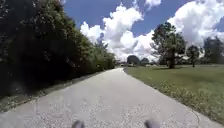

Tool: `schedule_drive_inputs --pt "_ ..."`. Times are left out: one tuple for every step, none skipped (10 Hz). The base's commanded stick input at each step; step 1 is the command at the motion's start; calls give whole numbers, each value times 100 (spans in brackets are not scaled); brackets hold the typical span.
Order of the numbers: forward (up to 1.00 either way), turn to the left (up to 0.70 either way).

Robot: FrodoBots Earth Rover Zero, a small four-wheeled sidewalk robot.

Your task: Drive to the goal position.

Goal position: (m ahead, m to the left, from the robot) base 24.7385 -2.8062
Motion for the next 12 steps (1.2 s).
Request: schedule_drive_inputs --pt "50 0" --pt "50 0" --pt "50 0" --pt "50 0" --pt "50 0" --pt "50 0" --pt "50 0" --pt "50 0" --pt "50 0" --pt "50 0" --pt "50 0" --pt "50 0"
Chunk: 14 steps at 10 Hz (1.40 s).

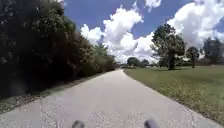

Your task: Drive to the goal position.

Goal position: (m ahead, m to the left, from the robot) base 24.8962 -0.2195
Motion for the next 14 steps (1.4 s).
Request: schedule_drive_inputs --pt "50 0" --pt "50 0" --pt "50 0" --pt "50 0" --pt "50 0" --pt "50 0" --pt "50 0" --pt "50 0" --pt "50 0" --pt "50 0" --pt "50 0" --pt "50 0" --pt "50 0" --pt "50 0"
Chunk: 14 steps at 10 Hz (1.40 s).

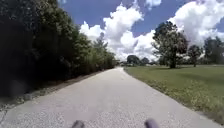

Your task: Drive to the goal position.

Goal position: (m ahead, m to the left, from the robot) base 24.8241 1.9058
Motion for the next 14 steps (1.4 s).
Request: schedule_drive_inputs --pt "50 0" --pt "50 0" --pt "50 0" --pt "50 0" --pt "50 0" --pt "50 0" --pt "50 0" --pt "50 0" --pt "50 0" --pt "50 0" --pt "50 0" --pt "50 0" --pt "50 0" --pt "50 0"
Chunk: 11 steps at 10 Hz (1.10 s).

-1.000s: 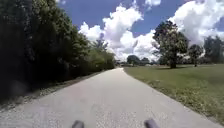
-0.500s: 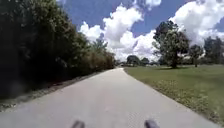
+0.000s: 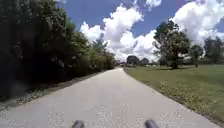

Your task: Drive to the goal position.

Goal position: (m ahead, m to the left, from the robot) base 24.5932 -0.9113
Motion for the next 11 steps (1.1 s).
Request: schedule_drive_inputs --pt "50 0" --pt "50 0" --pt "50 0" --pt "50 0" --pt "50 0" --pt "50 0" --pt "50 0" --pt "50 0" --pt "50 0" --pt "50 0" --pt "50 0"
